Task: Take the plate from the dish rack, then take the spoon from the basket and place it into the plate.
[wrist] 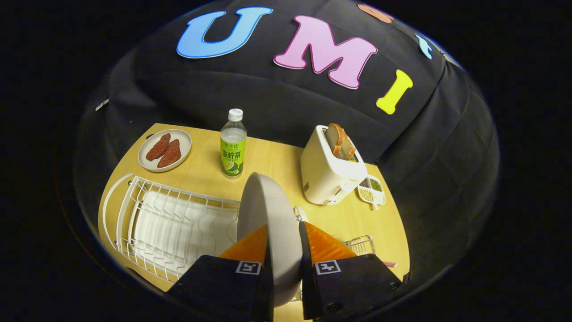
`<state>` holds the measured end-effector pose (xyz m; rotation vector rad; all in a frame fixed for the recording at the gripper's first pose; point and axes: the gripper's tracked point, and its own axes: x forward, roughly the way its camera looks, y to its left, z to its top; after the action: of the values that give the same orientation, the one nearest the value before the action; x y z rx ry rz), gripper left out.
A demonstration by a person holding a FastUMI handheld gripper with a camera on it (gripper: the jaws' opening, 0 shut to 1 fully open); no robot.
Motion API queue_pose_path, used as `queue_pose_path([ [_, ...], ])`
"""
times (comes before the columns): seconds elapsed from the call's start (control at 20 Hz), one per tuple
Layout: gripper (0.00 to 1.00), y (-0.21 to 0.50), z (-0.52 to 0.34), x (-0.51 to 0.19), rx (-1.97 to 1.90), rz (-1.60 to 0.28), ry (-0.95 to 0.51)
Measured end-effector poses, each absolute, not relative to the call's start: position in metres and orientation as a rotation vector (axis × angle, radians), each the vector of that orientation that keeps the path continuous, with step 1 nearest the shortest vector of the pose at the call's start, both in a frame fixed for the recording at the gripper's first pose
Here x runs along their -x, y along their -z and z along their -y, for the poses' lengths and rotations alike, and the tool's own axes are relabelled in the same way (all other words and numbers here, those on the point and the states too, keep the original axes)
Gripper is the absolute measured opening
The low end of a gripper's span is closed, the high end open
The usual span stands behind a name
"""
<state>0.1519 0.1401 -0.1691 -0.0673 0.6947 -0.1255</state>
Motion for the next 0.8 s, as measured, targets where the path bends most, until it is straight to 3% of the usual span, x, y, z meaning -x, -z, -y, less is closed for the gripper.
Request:
queue_pose_path([
  [0.25,0.29,0.138,-0.130,-0.146,-0.115,-0.642,0.085],
  [0.8,0.29,0.127,-0.074,-0.050,-0.454,-0.660,-0.195],
])
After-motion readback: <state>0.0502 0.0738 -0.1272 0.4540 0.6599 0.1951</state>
